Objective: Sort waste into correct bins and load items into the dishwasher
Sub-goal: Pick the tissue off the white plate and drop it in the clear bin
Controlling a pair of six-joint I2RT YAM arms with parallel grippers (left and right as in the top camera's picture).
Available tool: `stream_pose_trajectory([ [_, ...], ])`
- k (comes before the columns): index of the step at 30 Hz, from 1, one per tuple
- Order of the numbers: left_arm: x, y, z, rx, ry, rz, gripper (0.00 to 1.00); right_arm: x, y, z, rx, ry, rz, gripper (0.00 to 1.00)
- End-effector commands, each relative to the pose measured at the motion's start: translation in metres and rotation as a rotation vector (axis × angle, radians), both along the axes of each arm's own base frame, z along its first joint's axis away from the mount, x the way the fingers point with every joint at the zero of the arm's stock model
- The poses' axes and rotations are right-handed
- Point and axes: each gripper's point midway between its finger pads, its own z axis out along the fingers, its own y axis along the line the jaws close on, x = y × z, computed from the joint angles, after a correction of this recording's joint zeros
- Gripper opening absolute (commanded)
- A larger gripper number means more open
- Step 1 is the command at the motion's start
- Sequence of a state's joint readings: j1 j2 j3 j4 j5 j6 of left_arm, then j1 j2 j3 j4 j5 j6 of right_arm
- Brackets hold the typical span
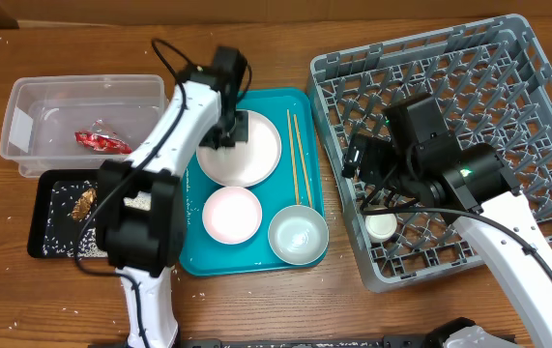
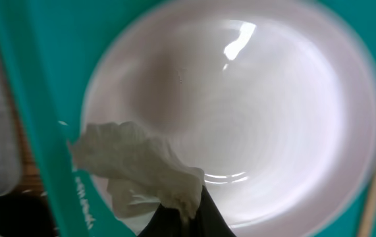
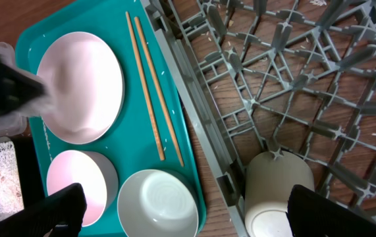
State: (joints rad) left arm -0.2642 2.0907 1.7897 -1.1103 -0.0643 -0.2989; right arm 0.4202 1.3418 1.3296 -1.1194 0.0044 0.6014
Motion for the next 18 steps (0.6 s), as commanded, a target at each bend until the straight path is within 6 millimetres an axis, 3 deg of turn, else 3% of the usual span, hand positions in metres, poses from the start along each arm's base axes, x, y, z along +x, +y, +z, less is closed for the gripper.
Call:
stream_pose_trajectory([
  [1,0.024,0.027,0.108,-0.024,-0.271,0.091,0.04,0.002,0.000,0.008,0.005,-0.022,0.004,1.00],
  [4,0.026,0.076,0.139,0.050,-0.366,0.249,0.04,0.002,0.001,0.008,0.005,-0.022,0.004,1.00],
  [6,0.025,0.100,0.140,0.073,-0.365,0.307,0.04,0.002,0.001,0.008,0.005,-0.022,0.004,1.00],
  [9,0.021,0.128,0.121,0.093,-0.314,0.367,0.04,0.002,0.001,0.008,0.005,-0.022,0.004,1.00],
  [10,0.019,0.137,0.110,0.101,-0.287,0.391,0.16,0.002,0.001,0.008,0.005,-0.022,0.004,1.00],
  [11,0.017,0.146,0.101,0.107,-0.264,0.413,0.45,0.002,0.001,0.008,0.005,-0.022,0.004,1.00],
  [12,0.016,0.152,0.096,0.104,-0.250,0.438,0.98,0.002,0.001,0.008,0.005,-0.022,0.004,1.00],
  [15,0.013,0.160,0.092,0.028,-0.220,0.471,1.00,0.002,0.000,0.008,0.004,-0.019,0.004,1.00],
  [18,0.008,0.159,0.119,-0.059,-0.243,0.481,0.93,0.001,0.000,0.007,0.002,-0.015,0.004,1.00],
])
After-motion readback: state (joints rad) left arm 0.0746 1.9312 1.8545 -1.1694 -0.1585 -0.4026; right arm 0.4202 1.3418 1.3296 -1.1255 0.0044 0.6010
